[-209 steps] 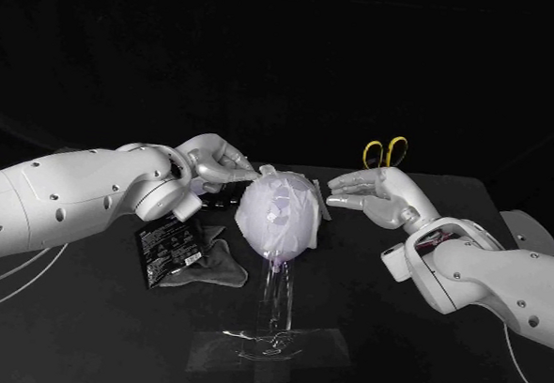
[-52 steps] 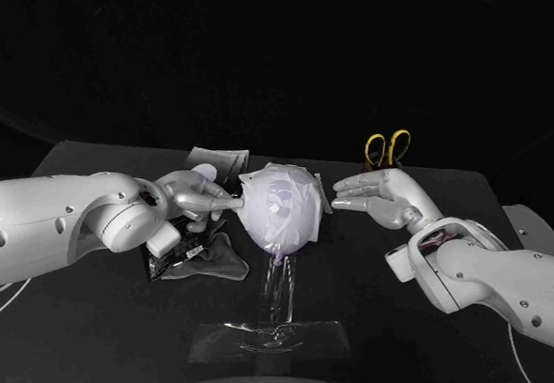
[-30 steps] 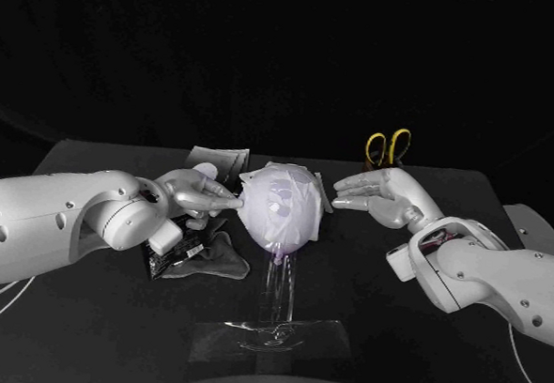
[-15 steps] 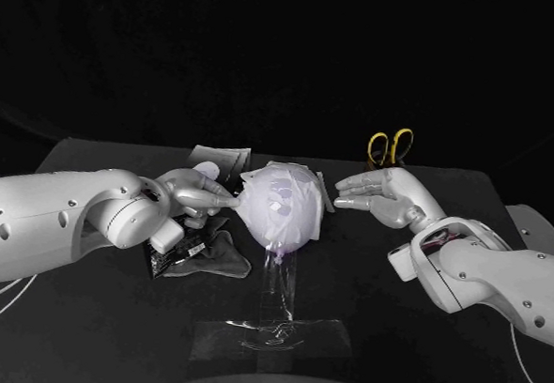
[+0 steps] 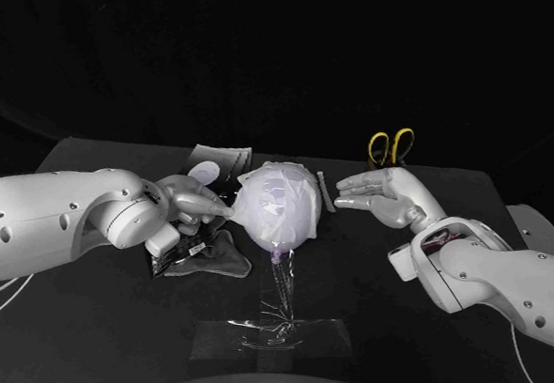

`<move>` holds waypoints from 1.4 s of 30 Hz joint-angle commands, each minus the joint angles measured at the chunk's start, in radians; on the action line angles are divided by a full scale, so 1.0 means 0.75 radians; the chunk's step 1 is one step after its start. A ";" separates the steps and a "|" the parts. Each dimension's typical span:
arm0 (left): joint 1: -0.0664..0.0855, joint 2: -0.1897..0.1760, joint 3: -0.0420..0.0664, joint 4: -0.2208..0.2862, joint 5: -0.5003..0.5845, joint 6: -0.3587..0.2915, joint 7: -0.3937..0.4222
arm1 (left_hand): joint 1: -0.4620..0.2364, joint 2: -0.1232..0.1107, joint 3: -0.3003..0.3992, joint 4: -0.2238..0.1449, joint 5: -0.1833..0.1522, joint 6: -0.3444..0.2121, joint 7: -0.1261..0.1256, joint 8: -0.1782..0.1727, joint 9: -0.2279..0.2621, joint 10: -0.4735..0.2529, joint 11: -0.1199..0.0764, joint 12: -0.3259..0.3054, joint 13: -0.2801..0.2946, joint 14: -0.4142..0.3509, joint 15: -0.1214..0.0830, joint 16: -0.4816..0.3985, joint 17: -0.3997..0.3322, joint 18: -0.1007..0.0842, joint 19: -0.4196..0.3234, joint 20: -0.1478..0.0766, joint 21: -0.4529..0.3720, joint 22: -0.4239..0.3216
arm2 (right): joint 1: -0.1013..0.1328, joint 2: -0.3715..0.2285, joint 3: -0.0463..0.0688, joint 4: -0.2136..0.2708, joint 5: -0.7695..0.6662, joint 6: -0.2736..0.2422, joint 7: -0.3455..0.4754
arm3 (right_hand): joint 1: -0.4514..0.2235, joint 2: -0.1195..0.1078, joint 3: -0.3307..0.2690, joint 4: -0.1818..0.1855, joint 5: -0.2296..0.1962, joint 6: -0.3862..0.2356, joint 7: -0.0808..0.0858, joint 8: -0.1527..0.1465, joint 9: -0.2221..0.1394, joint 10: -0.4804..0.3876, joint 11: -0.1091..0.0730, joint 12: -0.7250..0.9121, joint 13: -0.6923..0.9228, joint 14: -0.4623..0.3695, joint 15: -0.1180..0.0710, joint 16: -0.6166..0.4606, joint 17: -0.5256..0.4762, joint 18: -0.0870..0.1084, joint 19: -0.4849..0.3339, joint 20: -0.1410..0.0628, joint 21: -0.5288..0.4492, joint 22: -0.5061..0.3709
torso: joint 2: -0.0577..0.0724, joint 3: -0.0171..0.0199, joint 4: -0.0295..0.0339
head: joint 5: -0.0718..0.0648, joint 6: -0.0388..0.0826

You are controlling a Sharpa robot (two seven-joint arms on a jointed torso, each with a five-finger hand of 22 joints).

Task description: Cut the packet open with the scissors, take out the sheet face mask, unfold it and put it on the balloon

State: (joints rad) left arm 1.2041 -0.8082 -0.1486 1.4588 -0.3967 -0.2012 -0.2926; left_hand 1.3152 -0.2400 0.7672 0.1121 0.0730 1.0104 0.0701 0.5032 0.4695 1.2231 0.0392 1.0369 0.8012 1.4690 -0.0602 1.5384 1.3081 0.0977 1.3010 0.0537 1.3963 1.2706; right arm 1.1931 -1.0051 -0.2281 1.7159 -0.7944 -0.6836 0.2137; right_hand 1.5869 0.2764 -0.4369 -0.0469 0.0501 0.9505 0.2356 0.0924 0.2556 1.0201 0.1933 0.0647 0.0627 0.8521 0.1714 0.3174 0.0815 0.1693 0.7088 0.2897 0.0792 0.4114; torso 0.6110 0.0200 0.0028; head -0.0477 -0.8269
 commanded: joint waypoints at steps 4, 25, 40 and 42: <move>0.000 0.003 0.001 0.006 -0.084 0.064 -0.088 | -0.013 0.006 0.099 -0.097 0.003 0.000 -0.005 0.010 0.168 0.077 -0.068 0.006 0.000 0.101 -0.010 0.004 0.217 -0.024 0.009 -0.006 0.004 -0.001 | -0.001 0.001 0.001 0.002 -0.014 -0.002 0.017 | -0.012 0.006 -0.032 -0.007 0.003 -0.002 0.016 -0.005 -0.002 0.003 0.004 0.001 0.000 -0.003 0.004 -0.006 -0.002 0.010 0.007 -0.003 -0.004 -0.002 | 0.000 0.0001 -0.0009 | -0.001 0.003; -0.002 0.005 0.001 0.015 -0.258 0.208 -0.149 | -0.034 -0.001 0.120 -0.137 0.020 0.006 -0.005 0.014 0.178 0.082 -0.070 0.013 0.009 0.104 -0.011 0.007 0.230 -0.025 0.013 -0.008 0.008 0.004 | -0.002 0.000 0.001 0.001 -0.014 -0.003 0.020 | -0.014 0.006 -0.032 -0.008 0.002 -0.001 0.016 -0.005 -0.003 0.003 0.004 0.001 0.000 -0.003 0.004 -0.008 -0.002 0.010 0.007 -0.003 -0.005 -0.003 | 0.000 0.0001 0.0008 | -0.010 0.007; -0.003 0.003 0.001 0.011 -0.251 0.154 -0.140 | -0.075 0.021 0.121 -0.144 -0.013 -0.016 0.001 0.007 0.190 0.050 -0.063 -0.035 -0.051 0.095 -0.006 -0.005 0.195 -0.024 0.007 -0.007 0.003 -0.003 | -0.005 0.002 0.001 -0.001 -0.013 0.001 0.018 | -0.014 0.006 -0.032 -0.008 0.002 -0.001 0.016 -0.005 -0.003 0.003 0.004 0.001 0.000 -0.003 0.004 -0.008 -0.002 0.010 0.007 -0.003 -0.005 -0.003 | -0.001 -0.0001 0.0011 | -0.017 0.013; -0.003 0.002 0.001 0.009 -0.224 0.105 -0.116 | -0.102 0.051 0.076 -0.120 -0.027 -0.101 0.028 -0.029 0.188 -0.128 -0.035 -0.261 -0.293 0.063 0.018 -0.041 0.093 -0.001 -0.084 0.004 -0.060 -0.100 | -0.005 0.002 0.001 -0.002 -0.013 0.004 0.016 | -0.015 0.006 -0.032 -0.010 0.002 -0.001 0.016 -0.005 -0.003 0.003 0.004 0.001 0.000 -0.003 0.004 -0.009 -0.002 0.010 0.007 -0.003 -0.006 -0.004 | -0.002 0.0000 0.0008 | -0.018 0.013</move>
State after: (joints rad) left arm 1.2036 -0.8072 -0.1475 1.4659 -0.5944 -0.0682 -0.3995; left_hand 1.2370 -0.2186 0.8027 0.0499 0.0578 0.9617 0.0815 0.5034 0.5712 1.1791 0.0078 0.9010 0.6412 1.4650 -0.0563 1.5233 1.3080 0.0913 1.2702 0.0531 1.3730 1.2308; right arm 1.1902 -1.0046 -0.2281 1.7142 -0.7941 -0.6857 0.2153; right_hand 1.5869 0.2764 -0.4368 -0.0468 0.0501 0.9487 0.2369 0.0924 0.2545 1.0201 0.1933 0.0647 0.0627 0.8521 0.1714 0.3174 0.0817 0.1615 0.7088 0.2897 0.0792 0.4100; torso 0.6107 0.0197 0.0035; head -0.0593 -0.8177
